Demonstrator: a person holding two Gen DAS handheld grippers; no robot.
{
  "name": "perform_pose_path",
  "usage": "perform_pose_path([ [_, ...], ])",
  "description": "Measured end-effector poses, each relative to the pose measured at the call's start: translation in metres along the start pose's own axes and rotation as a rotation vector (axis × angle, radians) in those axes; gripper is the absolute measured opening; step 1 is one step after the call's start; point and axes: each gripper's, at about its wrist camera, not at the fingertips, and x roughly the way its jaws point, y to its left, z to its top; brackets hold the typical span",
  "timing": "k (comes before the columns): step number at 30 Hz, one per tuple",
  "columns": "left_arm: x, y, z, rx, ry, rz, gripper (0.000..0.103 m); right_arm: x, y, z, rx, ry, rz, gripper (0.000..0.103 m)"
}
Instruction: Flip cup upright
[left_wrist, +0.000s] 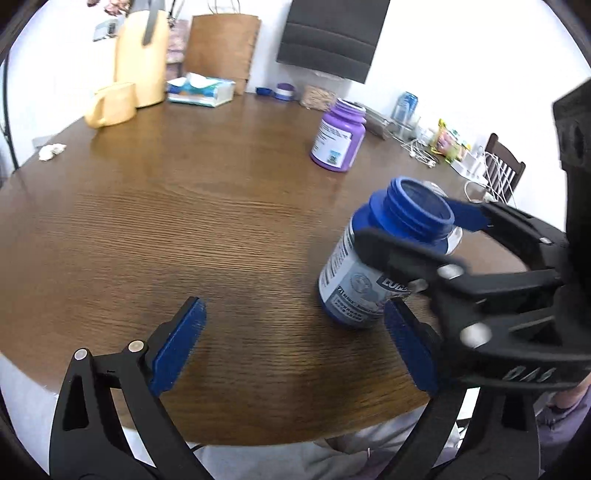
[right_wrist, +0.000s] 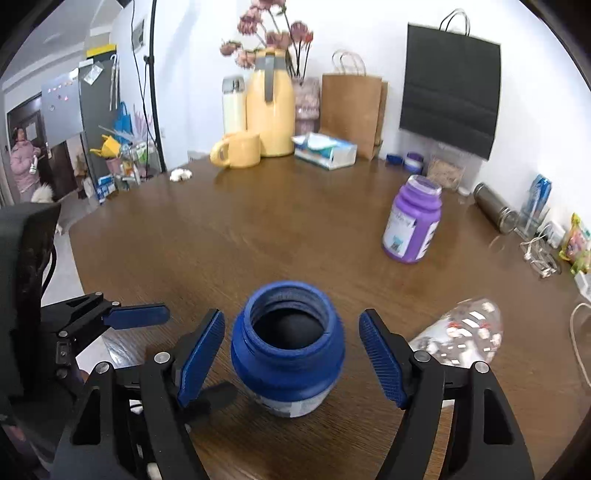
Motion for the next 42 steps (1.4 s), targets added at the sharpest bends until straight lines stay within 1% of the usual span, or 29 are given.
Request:
perform_pose_path([
  [3,-0.014,0.002,-0.002,0.001,-0.021,0.022,0.1,-0.022,-0.004,0.002,0.019,-0.036,0.013,0.085],
  [7,-0.042,0.006,-0.002,0.0,-0.062,0.04,0.1,-0.058,-0.017,0.007,0.073,-0.097,0.014,0.085],
  [9,-0.062,0.004,0.002,0.016,-0.103,0.058,0.1,-0.081,-0.023,0.011,0.097,-0.137,0.011,0.085],
  [12,-0.092,0.002,0.01,0.038,-0.166,0.102,0.103,-0.114,-0.032,0.012,0.124,-0.181,-0.022,0.085],
  [15,-0.12,0.002,0.014,0.05,-0.208,0.165,0.103,-0.137,-0.04,0.006,0.155,-0.175,-0.068,0.085],
  [17,-0.135,0.002,0.011,0.052,-0.234,0.208,0.103,-0.147,-0.044,-0.001,0.173,-0.167,-0.086,0.085],
  [19,-0.146,-0.002,-0.001,0.057,-0.255,0.276,0.103,-0.156,-0.042,-0.014,0.18,-0.147,-0.13,0.085],
  [21,-0.149,-0.006,-0.016,0.047,-0.245,0.312,0.103,-0.163,-0.037,-0.033,0.203,-0.123,-0.171,0.085],
  [23,-0.147,-0.009,-0.034,0.02,-0.194,0.293,0.103,-0.169,-0.032,-0.058,0.266,-0.105,-0.173,0.085],
  [25,-0.144,-0.014,-0.048,0.007,-0.136,0.249,0.103,-0.171,-0.023,-0.09,0.331,-0.072,-0.143,0.085],
  [26,-0.142,-0.018,-0.052,0.01,-0.121,0.23,0.103,-0.17,-0.016,-0.104,0.343,-0.047,-0.12,0.085],
  [28,-0.14,-0.032,-0.054,0.05,-0.108,0.215,0.103,-0.163,-0.005,-0.118,0.321,0.018,-0.105,0.085],
  [30,-0.142,-0.043,-0.054,0.064,-0.116,0.205,0.103,-0.158,0.0,-0.118,0.293,0.053,-0.114,0.085],
  [31,-0.144,-0.047,-0.054,0.068,-0.123,0.195,0.103,-0.157,-0.001,-0.115,0.3,0.053,-0.113,0.085],
  [36,-0.15,-0.065,-0.056,0.119,-0.148,0.191,0.103,-0.165,-0.007,-0.112,0.329,0.002,-0.123,0.085],
  [39,-0.155,-0.065,-0.057,0.114,-0.166,0.203,0.103,-0.165,-0.004,-0.114,0.338,0.002,-0.123,0.085],
  [42,-0.154,-0.062,-0.055,0.104,-0.166,0.208,0.103,-0.162,-0.001,-0.114,0.33,0.005,-0.123,0.085],
])
